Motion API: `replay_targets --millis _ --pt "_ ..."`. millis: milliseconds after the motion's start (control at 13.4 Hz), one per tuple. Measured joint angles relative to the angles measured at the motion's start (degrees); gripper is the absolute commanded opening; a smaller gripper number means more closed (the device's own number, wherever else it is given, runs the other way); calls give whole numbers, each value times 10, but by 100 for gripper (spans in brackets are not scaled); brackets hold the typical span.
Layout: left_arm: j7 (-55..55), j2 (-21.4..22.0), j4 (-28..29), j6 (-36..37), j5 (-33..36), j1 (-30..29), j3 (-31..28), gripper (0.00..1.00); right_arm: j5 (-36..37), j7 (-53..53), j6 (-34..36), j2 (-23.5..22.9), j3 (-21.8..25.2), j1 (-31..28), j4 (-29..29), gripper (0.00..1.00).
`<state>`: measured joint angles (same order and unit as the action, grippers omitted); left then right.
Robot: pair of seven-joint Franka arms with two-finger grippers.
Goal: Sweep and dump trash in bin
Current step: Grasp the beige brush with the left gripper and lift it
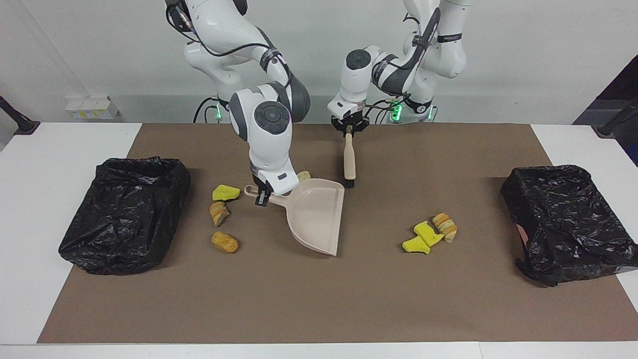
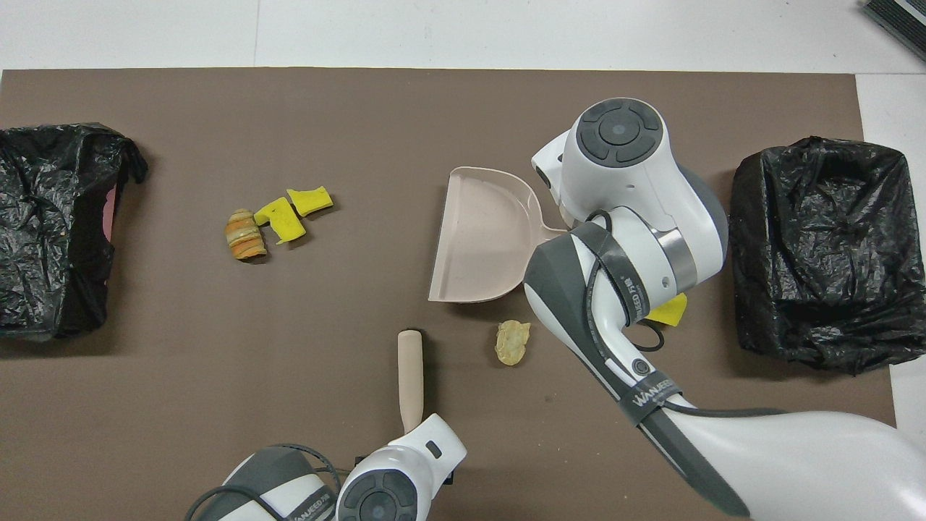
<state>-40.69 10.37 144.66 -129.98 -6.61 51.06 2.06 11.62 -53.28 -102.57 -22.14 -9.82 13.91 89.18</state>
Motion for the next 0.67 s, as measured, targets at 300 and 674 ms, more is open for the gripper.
replay_targets --millis 300,674 --pt "0 -2 -4 0 0 -2 -5 0 0 0 0 0 0 0 0 0" --pt "19 9 -47 40 3 -61 -11 0 1 0 -18 0 -1 4 9 0"
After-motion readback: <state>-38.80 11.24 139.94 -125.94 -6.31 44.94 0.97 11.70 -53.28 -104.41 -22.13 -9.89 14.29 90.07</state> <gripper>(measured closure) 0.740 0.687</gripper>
